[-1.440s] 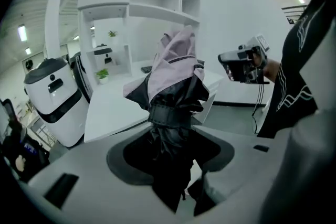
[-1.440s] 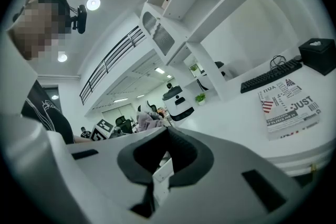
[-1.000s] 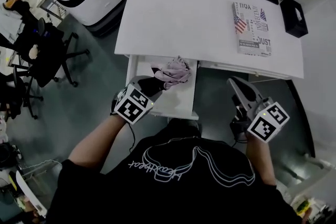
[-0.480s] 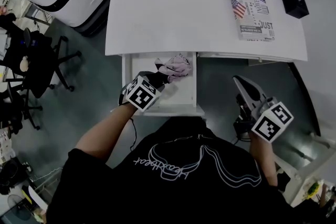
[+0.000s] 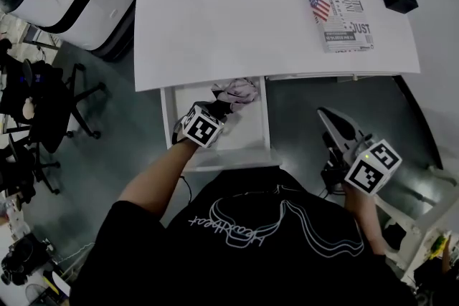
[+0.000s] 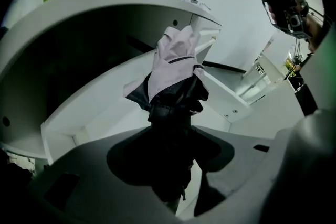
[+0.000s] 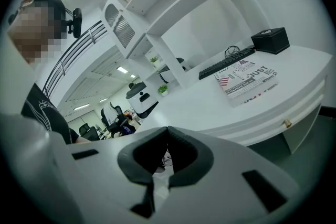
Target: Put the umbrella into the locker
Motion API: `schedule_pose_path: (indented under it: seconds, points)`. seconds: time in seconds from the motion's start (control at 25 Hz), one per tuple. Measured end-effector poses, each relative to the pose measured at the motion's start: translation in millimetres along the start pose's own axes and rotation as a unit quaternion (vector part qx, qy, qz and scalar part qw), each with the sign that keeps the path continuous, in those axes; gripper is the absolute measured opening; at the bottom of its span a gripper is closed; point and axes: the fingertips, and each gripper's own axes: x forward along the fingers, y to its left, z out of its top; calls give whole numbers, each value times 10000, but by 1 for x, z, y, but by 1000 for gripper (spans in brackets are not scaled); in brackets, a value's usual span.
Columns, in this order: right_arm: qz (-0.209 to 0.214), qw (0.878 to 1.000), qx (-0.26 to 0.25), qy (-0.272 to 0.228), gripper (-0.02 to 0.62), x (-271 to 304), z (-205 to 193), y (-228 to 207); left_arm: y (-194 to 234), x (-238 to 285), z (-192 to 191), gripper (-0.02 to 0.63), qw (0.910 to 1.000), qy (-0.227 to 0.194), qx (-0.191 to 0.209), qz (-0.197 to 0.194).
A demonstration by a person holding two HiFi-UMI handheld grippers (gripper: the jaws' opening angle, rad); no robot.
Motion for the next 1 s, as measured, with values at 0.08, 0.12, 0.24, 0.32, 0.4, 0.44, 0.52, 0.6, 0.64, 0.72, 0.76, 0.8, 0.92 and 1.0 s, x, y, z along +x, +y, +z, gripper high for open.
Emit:
schedule_pose_path:
  seconds: [0.08, 0.12, 0.24, 0.32, 0.4, 0.44, 0.52, 0.6, 0.64, 0.72, 0.76, 0.8, 0.92, 1.0]
  points:
    - [-76, 10000, 19, 23, 3, 0, 0, -6, 4, 11, -2, 209, 10000, 44, -60, -9]
    - [-108, 9999, 22, 36, 3, 0, -1, -8, 6, 16, -3, 209, 9999, 74, -98, -30]
    - [-180, 9998, 11, 73, 3, 0, -3, -11, 7, 26, -9, 209, 9997, 159, -164, -127]
    - [-213, 9997, 22, 78, 3, 1, -4, -13, 7, 30, -12, 210, 9995, 209, -177, -170]
    - [-230, 9997, 37, 97, 3, 3, -5, -15, 9, 34, -13, 210, 9994, 232, -197, -150]
    - [-233, 9997, 42, 109, 3, 4, -7, -15, 9, 36, -14, 210, 9993, 248, -219, -147]
    - [-229, 9996, 52, 136, 3, 7, -10, -15, 7, 42, -17, 212, 9991, 282, -261, -174]
    - [-209, 9996, 63, 181, 3, 11, -13, -16, 7, 47, -18, 213, 9992, 270, -255, -166]
    - [-192, 9996, 71, 208, 3, 13, -15, -17, 8, 48, -17, 213, 9993, 239, -240, -140]
    - [-146, 9995, 86, 250, 3, 16, -17, -17, 9, 51, -14, 215, 9996, 174, -221, -91]
    - [-124, 9995, 82, 266, 3, 17, -18, -16, 8, 52, -13, 215, 9996, 154, -225, -82]
    - [-104, 9995, 71, 284, 3, 18, -19, -15, 8, 53, -12, 215, 9996, 132, -237, -69]
    - [-11, 9994, 26, 335, 3, 23, -18, -9, 13, 48, -8, 241, 9996, -3, -278, 110]
    - [105, 9993, -68, 365, 3, 26, -15, -3, 18, 41, -2, 280, 9992, -140, -314, 219]
